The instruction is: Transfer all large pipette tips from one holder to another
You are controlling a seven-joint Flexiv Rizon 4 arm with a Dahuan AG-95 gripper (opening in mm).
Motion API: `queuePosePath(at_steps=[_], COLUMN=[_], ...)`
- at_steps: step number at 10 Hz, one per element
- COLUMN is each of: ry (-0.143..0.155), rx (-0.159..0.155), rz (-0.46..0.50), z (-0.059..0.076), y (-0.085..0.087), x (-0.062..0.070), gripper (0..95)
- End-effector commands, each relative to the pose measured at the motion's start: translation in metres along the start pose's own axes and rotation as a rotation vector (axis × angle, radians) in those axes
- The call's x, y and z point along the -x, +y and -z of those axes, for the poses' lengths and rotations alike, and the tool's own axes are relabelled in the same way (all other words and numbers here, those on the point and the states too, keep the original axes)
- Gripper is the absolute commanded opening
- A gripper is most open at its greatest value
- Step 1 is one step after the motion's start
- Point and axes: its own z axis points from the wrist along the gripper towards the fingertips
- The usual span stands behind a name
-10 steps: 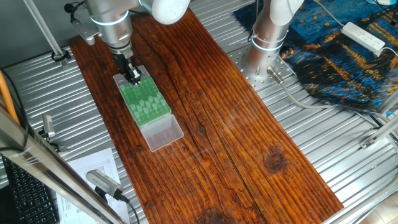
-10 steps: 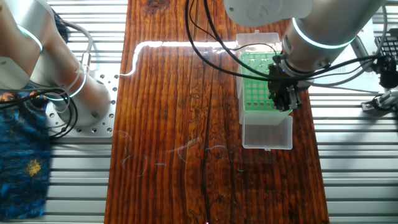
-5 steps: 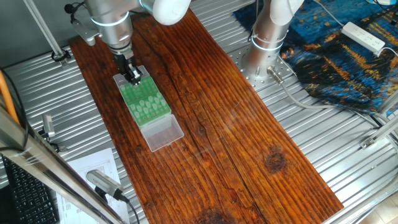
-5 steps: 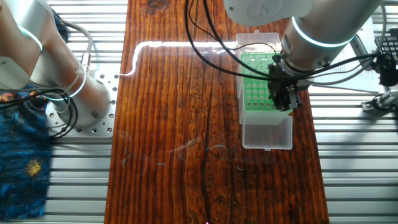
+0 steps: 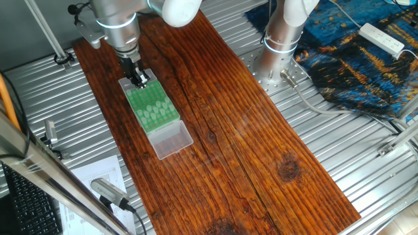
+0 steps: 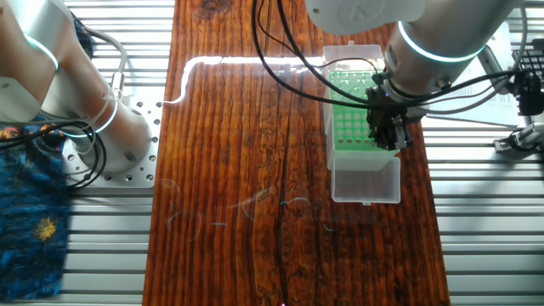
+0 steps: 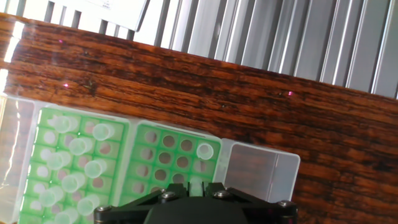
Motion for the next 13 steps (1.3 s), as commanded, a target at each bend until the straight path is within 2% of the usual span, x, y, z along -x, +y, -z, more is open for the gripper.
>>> queuePosePath(at_steps=[1,6,12,13], ry=[0.004,0.008,0.013,0.013], rx=[0.001,0.000,-0.003,-0.001], rz=[0.012,0.052,0.122,0.125], z=[0.007,0.040,0.092,0.095], y=[0.000,0.002,0.003,0.003], x=[-0.001,-0.004,-0.007,-0.008], gripper=[0.0,0.0,0.0,0.0])
